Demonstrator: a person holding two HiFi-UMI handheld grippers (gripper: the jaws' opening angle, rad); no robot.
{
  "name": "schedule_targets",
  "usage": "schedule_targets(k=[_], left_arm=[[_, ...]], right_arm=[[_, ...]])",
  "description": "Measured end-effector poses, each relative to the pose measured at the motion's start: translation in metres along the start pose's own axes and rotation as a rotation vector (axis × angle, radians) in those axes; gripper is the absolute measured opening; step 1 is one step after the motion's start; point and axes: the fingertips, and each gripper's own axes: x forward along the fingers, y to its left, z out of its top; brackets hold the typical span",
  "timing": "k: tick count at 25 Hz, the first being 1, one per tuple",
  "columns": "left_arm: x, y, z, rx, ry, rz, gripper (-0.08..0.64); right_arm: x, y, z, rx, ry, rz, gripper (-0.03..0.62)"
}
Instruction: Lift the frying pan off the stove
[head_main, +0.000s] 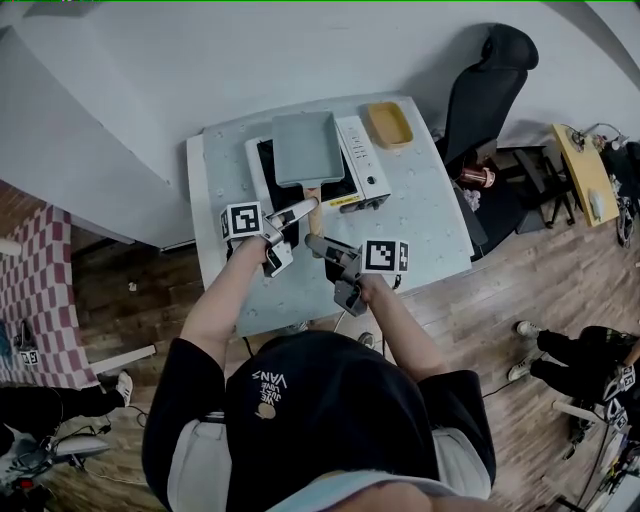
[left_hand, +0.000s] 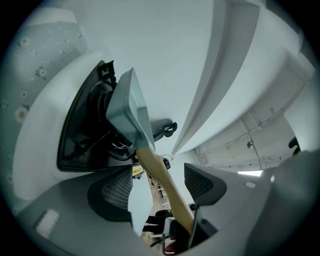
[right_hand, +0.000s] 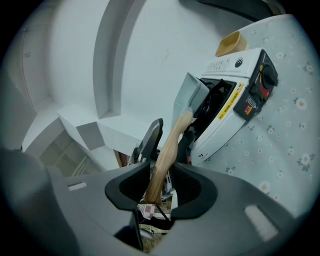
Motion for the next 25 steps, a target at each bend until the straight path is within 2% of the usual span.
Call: schedule_targets(k=[3, 16, 19, 25], left_arm=[[0.007, 0.003, 0.002, -0.027, 0.01, -0.018, 0.301], [0.029, 0.0, -0.006, -0.059, 0.043, -0.042, 0.294], [0.03, 0.002, -0.011, -0.06, 0.046, -0.012, 0.205], [0.027, 0.002, -0.024, -0.067, 0.036, 0.022, 0.187]], right_arm=[[0.001, 0.0, -0.001, -0.009, 0.005, 0.003, 0.144], [-0.004, -0.003, -0.003, -0.039, 0.018, 0.007, 0.146], [-0.008, -0.004, -0.006, -0.051, 0.032, 0.008, 0.146], [-0.016, -0.006, -0.017, -0.079, 0.065, 0.012, 0.146]])
